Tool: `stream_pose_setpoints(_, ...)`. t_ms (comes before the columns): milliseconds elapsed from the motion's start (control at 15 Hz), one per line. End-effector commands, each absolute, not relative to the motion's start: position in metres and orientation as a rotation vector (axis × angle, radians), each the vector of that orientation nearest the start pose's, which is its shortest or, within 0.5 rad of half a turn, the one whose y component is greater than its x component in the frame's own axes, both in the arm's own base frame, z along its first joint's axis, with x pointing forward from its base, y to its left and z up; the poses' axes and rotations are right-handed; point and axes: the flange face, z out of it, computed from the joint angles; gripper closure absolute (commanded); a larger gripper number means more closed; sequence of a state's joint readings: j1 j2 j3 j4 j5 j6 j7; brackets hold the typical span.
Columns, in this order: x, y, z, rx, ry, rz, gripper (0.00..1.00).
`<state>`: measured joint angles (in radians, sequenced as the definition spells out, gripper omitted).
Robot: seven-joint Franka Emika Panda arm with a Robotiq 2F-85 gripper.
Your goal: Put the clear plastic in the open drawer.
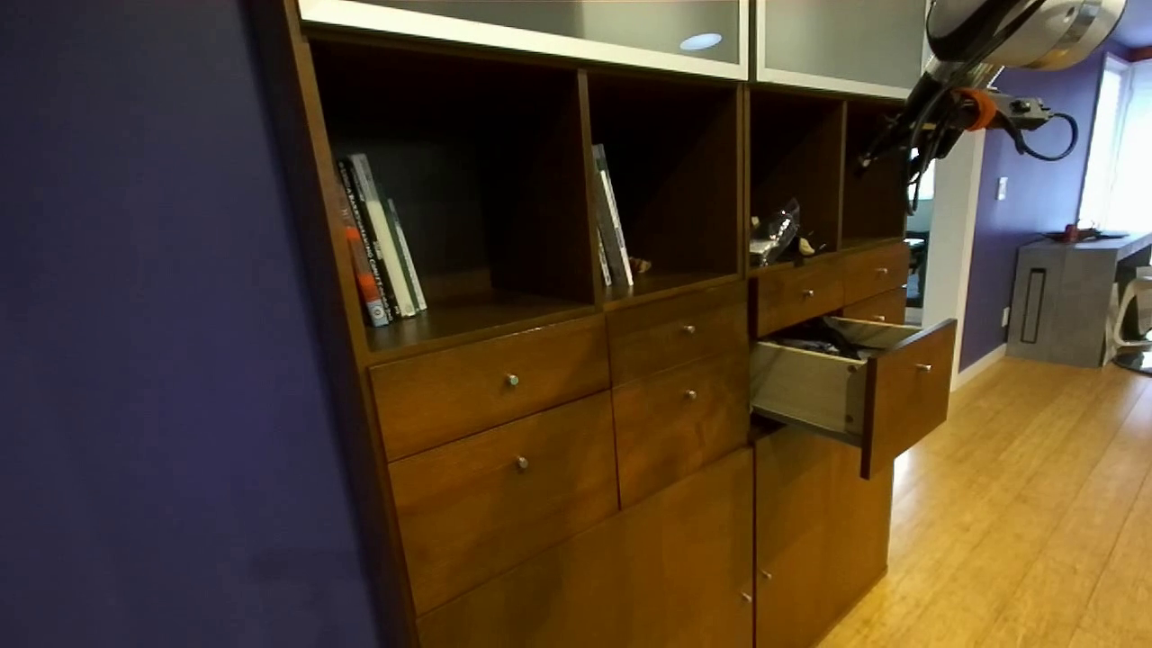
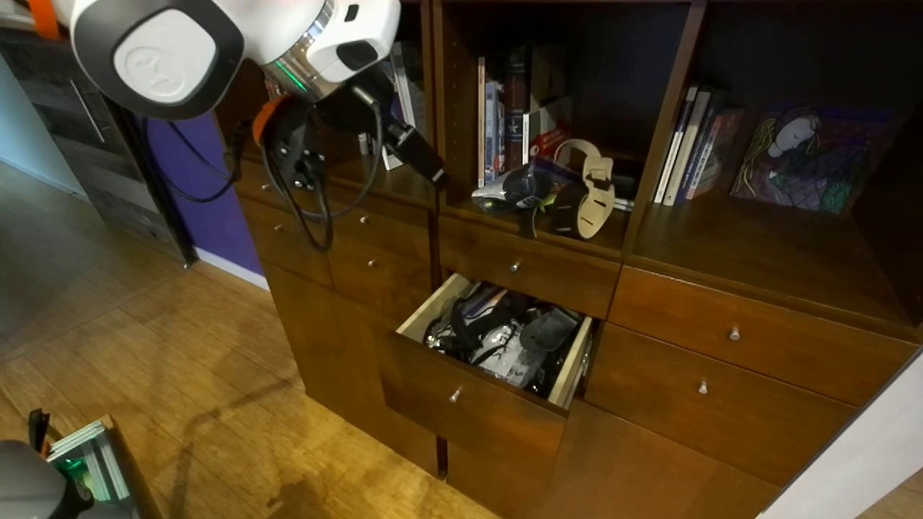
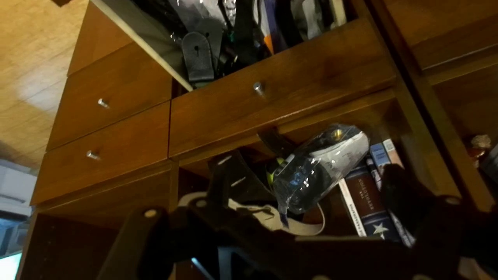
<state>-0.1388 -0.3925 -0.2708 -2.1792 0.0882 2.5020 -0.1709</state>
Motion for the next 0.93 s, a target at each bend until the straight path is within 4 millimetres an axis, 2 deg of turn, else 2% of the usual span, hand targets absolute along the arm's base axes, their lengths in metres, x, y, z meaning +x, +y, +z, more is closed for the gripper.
stream_pose_setpoints(0,0.479,-0.246,0.631,-2.917,0.477,-1.289,0.00)
stream_pose_setpoints(267,0.520,-0.268,0.629,-2.838,0.563,-1.327,0.00)
stream_pose_setpoints(533,0.560,-0.277,0.624,-2.751,0.647,-1.210,0.00)
stream_pose_setpoints(867,0.597,-0.286,0.611,-2.717,0.691,-1.045,0.00)
